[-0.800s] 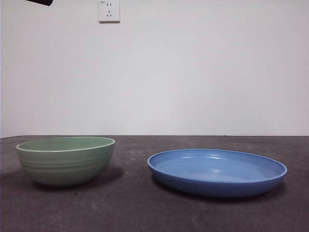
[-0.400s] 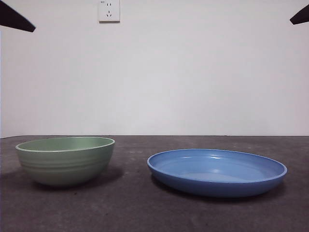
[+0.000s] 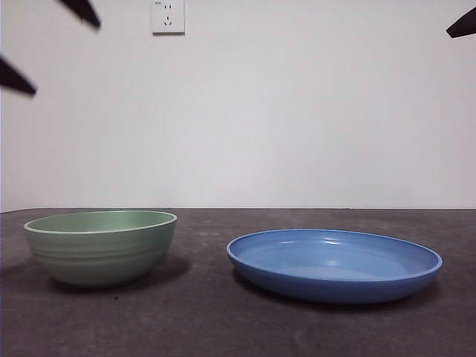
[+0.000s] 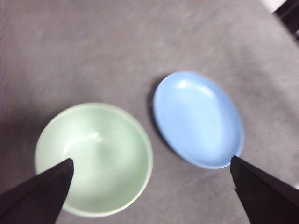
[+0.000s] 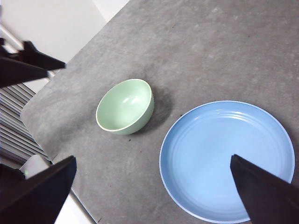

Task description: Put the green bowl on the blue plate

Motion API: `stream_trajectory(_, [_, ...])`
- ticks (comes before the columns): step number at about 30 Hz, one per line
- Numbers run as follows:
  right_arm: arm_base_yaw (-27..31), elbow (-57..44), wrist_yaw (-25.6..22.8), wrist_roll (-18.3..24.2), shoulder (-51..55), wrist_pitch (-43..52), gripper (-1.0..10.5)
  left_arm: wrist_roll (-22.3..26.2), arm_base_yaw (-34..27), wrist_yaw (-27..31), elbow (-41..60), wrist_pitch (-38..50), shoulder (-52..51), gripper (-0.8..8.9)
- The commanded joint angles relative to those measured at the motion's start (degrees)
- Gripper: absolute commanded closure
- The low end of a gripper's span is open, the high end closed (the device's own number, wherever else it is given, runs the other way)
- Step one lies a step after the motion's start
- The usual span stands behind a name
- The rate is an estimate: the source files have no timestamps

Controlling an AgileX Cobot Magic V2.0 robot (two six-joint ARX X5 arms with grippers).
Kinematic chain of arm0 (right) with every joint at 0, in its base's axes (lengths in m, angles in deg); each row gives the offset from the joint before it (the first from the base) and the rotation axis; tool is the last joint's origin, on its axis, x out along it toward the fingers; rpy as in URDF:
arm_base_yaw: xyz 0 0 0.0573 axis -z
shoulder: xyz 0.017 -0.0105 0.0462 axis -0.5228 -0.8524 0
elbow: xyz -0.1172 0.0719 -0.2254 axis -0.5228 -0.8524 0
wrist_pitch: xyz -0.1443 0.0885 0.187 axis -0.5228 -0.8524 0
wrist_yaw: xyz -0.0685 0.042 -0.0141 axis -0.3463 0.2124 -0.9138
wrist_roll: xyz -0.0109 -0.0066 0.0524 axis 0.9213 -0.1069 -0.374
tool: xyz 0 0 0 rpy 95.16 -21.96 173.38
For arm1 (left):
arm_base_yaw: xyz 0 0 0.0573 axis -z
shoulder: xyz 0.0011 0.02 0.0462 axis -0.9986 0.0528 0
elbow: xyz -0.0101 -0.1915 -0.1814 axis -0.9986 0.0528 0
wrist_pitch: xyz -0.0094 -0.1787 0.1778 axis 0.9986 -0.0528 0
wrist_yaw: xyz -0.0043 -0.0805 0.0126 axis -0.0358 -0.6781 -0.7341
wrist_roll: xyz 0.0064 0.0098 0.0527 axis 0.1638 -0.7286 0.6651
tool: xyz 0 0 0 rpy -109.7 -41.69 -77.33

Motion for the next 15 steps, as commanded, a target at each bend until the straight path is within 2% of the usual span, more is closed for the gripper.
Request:
stream_trajectory(1, [-0.31, 0.68, -0.09, 0.39, -0.17, 0.42, 4.0, -1.31, -1.36, 0.17, -0.79, -0.13, 4.48, 0.99])
stream_trajectory(5, [-0.31, 0.68, -0.11, 0.07, -0.17, 0.28, 4.0, -2.84, -4.04, 0.17, -0.79, 0.48, 11.98, 1.1])
stream_trajectory(9, [-0.31, 0.68, -0.11, 0.0, -0.17, 0.31, 4.0, -2.8, -5.31, 0.17, -0.81, 0.98, 19.17, 1.7])
stream_trajectory(15, [-0.31, 0.68, -0.11, 0.02, -0.17, 0.33, 4.0, -2.71, -5.49, 0.17, -0.81, 4.68, 28.11, 1.7])
